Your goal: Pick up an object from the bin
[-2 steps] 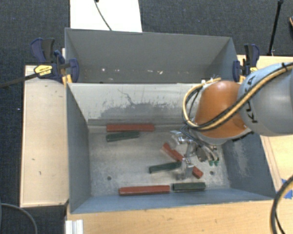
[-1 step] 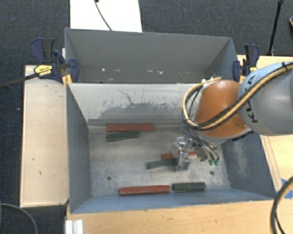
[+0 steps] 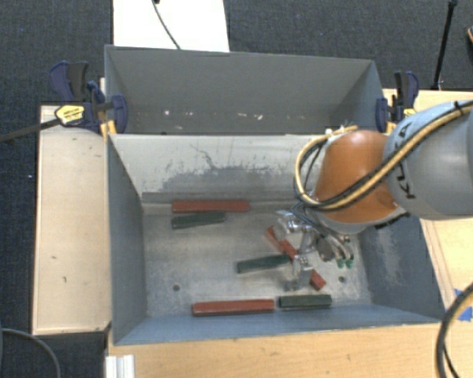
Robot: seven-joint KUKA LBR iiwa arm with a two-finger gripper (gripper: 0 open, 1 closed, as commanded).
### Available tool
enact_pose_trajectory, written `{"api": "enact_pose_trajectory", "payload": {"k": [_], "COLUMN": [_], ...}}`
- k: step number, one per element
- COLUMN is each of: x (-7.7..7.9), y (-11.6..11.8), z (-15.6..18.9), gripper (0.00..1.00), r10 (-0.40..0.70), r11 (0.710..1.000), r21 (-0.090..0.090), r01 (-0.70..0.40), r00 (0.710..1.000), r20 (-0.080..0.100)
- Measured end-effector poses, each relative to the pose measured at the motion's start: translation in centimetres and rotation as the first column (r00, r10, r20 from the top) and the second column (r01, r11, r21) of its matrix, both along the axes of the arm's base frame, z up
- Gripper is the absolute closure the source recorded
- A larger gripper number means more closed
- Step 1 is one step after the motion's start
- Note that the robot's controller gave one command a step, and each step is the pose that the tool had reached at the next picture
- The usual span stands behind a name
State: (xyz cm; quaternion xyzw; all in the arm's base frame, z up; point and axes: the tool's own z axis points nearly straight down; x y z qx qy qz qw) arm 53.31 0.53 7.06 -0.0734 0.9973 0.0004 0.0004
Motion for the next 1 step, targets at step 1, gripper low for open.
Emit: {"api": "enact_pose_trajectory", "payload": {"k": [1], "x": [3.44], "y": [4.28], "z": [0.08], "gripper": [0.00], "r10": [0.064], "r11": [0.998], "r21": [0.001], "r01": [-0.064], "r00": [0.998], "r20": [0.006]}}
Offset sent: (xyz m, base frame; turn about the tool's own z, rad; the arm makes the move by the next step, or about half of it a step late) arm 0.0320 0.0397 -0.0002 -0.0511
